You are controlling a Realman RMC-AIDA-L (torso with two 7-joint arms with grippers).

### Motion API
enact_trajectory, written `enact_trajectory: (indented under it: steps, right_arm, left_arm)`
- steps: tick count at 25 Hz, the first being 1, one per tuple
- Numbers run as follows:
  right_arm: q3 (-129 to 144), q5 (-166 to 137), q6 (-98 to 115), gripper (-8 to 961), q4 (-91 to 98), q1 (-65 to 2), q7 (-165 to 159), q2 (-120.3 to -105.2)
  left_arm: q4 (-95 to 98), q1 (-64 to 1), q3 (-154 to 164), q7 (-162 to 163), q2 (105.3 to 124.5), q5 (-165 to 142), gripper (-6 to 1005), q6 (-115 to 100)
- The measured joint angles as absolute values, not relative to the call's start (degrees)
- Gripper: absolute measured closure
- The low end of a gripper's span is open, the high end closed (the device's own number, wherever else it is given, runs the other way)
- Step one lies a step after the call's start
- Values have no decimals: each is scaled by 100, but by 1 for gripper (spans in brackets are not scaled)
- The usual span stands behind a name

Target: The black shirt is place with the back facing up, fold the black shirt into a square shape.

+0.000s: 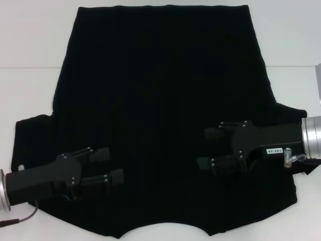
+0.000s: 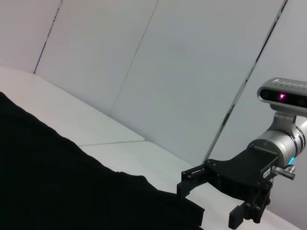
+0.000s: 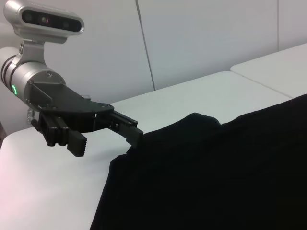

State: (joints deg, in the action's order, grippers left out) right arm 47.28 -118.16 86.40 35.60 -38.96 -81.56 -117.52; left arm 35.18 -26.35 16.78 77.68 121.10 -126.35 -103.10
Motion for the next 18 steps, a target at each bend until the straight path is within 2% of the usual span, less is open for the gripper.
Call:
enact_trajectory:
  steps: [13,18]
  right_arm:
    - [4714,-11799,8593,29,3560,-3922,-8162,-11754]
    - [4624,-11781,8551,29,3560,-3940,-8188,-11747]
  left_arm:
    - [3587,-2632,1653,8047,12104,-12643,113,-10304]
    - [3991,-2605,1641,9320,12009,-12693,112,-10121]
